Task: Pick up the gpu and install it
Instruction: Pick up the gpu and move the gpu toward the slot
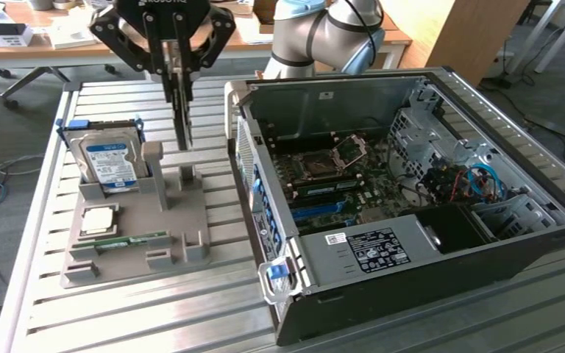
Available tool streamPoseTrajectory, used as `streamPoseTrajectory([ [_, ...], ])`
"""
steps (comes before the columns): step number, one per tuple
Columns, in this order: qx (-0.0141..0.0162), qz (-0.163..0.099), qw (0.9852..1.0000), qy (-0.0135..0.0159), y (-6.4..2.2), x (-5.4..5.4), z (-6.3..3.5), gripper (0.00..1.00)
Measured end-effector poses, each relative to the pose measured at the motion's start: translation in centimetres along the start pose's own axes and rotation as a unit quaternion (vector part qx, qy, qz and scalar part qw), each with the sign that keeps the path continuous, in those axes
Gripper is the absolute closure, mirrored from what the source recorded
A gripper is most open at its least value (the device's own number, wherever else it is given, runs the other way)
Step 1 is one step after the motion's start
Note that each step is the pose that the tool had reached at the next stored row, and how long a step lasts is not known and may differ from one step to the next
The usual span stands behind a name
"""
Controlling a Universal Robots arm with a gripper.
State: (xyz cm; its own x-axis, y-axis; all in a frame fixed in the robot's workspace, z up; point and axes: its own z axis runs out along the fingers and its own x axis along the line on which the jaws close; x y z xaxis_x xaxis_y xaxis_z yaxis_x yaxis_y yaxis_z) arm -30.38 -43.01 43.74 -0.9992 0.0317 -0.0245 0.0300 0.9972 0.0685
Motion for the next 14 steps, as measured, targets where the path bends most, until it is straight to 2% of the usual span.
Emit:
streamPoseTrajectory([
  [14,0.0000,0.000,1.0000,0.0000,0.08,-2.6,0.07,0.74],
])
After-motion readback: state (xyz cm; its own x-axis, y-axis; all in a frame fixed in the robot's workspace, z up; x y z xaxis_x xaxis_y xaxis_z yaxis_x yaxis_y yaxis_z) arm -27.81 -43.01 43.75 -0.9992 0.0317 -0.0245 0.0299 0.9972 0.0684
